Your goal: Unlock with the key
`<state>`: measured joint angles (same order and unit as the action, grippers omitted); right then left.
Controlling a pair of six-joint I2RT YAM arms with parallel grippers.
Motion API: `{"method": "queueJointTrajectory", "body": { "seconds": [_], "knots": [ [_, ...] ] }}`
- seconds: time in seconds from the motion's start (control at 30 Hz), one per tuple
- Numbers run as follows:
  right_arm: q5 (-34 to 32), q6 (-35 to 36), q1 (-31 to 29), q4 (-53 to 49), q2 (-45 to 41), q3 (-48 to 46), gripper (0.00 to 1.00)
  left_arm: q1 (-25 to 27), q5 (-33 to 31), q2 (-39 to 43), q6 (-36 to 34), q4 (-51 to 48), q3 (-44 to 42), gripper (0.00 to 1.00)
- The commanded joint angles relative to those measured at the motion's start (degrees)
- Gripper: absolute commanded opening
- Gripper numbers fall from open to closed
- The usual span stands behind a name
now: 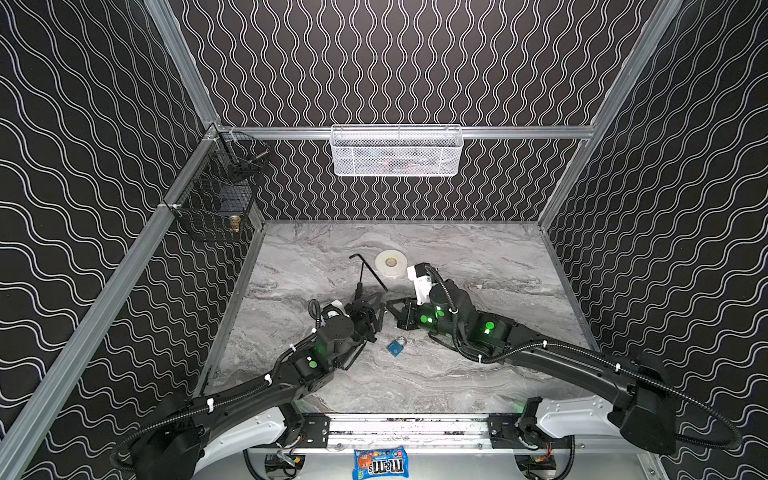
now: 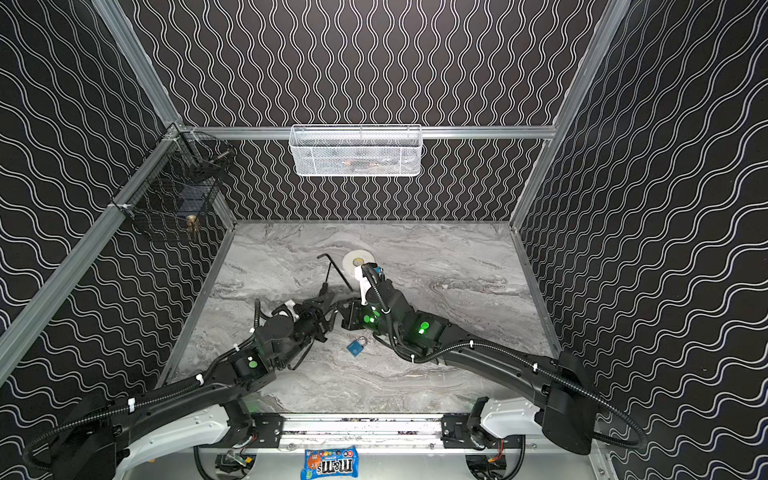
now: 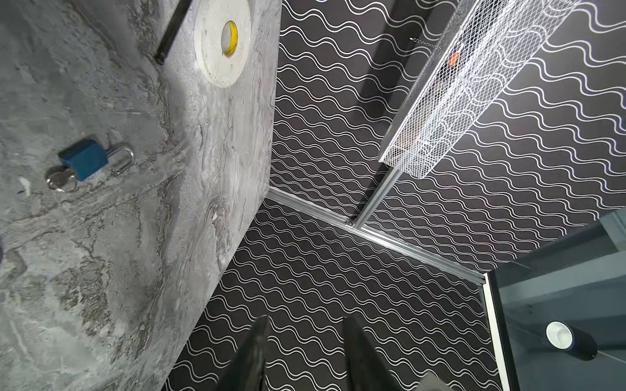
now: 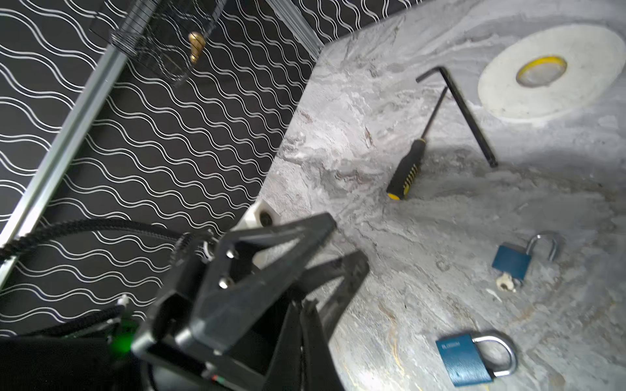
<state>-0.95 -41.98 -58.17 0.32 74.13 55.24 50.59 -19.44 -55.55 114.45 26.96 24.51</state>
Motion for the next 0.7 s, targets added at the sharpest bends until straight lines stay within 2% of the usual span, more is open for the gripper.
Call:
{"method": "queueJointTrajectory", "body": {
  "seconds": [0.0, 0.13, 0.23, 0.33, 0.43, 0.6, 0.67],
  "knots": [
    [1.76, 0.90, -0.25, 0.98, -0.51, -0.29, 0.00, -0.05, -0.85, 0.16, 0.65, 2.96, 0.41, 0.38],
    [-0.01, 1.31, -0.29, 0.00, -1.51, -0.99, 0.00, -0.05, -0.72, 0.58, -0.01, 1.67, 0.85, 0.30],
    [-0.84, 1.66, -0.28, -0.99, -1.66, -0.50, 0.00, -0.05, -0.77, 0.70, -0.14, 0.93, 1.06, 0.16],
    [-0.89, 1.72, -0.23, -1.39, -1.71, -0.52, 0.00, -0.05, -0.49, 0.42, -0.19, 0.79, 1.20, 0.12],
    [-1.32, 1.72, -0.28, -1.81, -1.79, -0.34, 0.00, -0.03, 0.16, -0.35, -0.54, 1.16, 1.56, 0.00],
    [-1.66, 2.19, -0.18, -2.73, -2.15, 0.08, 0.00, -0.05, -0.12, -0.57, -3.43, 1.17, 2.26, 0.00],
    [-1.75, 2.57, -0.25, -3.32, -2.38, 0.38, 0.14, -0.04, -0.48, -0.02, -5.65, 0.40, 2.78, 0.00]
  ]
}}
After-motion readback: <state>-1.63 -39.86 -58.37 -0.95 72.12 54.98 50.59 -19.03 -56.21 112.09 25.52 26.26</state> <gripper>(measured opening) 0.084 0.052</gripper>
